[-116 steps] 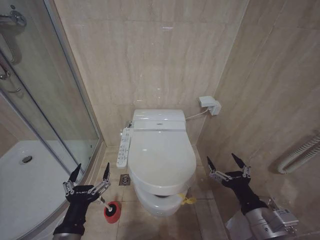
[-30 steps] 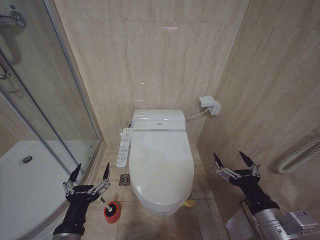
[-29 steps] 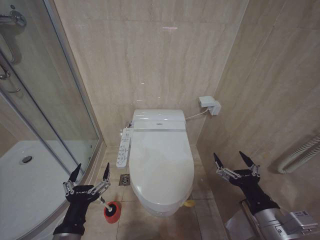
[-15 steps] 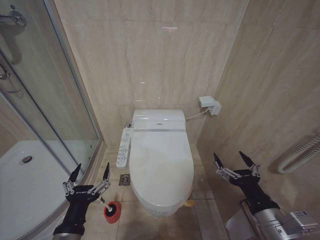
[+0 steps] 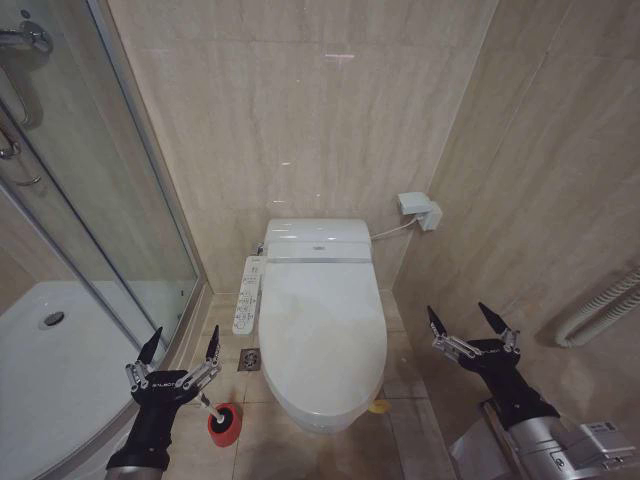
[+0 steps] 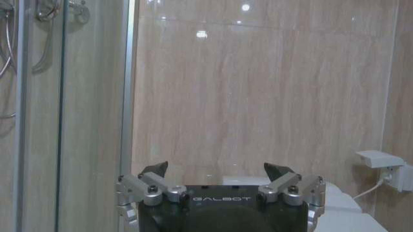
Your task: Open the toilet lid, clean the toilet bowl with a toilet brush, close the toilet lid, and flush.
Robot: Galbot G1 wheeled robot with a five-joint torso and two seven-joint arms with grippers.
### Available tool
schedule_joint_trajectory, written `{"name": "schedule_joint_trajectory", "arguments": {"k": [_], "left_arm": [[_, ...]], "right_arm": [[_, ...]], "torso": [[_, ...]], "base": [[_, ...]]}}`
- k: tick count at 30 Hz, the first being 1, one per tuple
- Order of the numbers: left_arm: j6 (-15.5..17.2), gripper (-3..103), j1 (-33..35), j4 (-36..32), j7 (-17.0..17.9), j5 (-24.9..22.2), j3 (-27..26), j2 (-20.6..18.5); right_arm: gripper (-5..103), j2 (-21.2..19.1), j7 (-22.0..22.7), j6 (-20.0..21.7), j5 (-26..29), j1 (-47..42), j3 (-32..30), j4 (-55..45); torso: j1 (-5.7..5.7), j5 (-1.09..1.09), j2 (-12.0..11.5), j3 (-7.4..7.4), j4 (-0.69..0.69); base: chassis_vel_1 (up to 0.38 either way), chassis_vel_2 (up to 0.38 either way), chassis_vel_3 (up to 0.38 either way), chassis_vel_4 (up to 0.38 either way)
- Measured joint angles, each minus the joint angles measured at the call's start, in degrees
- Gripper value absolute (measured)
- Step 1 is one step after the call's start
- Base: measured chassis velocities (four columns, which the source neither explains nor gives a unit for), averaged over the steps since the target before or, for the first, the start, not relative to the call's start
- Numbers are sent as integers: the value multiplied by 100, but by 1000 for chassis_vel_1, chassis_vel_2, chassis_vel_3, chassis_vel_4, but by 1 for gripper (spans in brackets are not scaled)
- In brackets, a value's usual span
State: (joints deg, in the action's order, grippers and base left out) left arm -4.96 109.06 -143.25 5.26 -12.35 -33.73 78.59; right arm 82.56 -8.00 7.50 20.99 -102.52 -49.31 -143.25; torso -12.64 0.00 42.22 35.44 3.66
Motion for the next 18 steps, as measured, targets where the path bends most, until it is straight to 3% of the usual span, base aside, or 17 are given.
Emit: {"name": "schedule_joint_trajectory", "arguments": {"k": [18], "left_arm": [[0,100,0,0,0,0,0,0]], "right_arm": [[100,0,0,-1,4,0,0,1]], "torso": [[0,0,0,0,0]], "base": [[0,0,0,0]]}}
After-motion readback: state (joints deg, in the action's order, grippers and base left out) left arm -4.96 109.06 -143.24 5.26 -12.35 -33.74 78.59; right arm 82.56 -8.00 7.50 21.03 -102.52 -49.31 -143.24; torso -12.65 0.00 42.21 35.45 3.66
